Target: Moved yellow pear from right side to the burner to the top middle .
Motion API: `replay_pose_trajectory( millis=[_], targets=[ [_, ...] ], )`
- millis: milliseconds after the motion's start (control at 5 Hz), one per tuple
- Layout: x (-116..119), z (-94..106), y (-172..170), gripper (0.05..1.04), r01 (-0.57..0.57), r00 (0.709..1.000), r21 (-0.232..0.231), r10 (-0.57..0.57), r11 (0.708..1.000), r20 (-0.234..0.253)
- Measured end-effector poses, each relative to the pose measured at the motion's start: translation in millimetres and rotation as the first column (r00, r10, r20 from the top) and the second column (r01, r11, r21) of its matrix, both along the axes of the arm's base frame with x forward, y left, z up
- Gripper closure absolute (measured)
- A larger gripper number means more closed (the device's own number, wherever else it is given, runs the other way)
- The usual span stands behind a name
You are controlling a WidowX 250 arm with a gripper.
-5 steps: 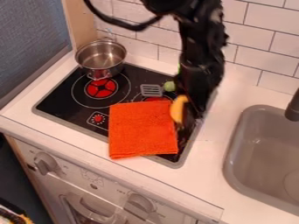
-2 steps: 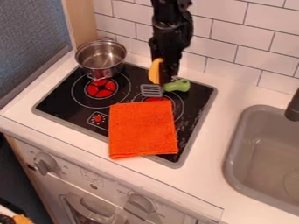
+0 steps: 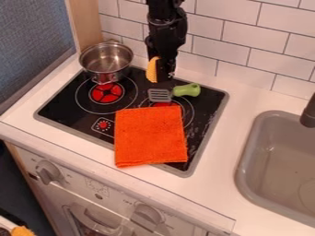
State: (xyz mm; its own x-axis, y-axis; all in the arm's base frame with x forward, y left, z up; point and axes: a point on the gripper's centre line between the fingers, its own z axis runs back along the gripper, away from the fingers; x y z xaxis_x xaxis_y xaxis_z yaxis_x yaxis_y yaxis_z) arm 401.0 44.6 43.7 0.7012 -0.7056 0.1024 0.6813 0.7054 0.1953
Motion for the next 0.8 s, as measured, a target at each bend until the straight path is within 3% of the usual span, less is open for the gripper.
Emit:
replay_pose_trajectory(
  millis=[400,600,800],
  targets=[
    [15,-24.7,7,0.429,0.001,1.0,-0.008,-0.002,1.0,-0.03],
    [22,-29.5,5,0.361,0.002,0.999,-0.024,-0.003,1.0,-0.036],
    [23,-31.7,7,0.102,0.007,0.998,-0.023,-0.008,1.0,-0.061]
  ],
)
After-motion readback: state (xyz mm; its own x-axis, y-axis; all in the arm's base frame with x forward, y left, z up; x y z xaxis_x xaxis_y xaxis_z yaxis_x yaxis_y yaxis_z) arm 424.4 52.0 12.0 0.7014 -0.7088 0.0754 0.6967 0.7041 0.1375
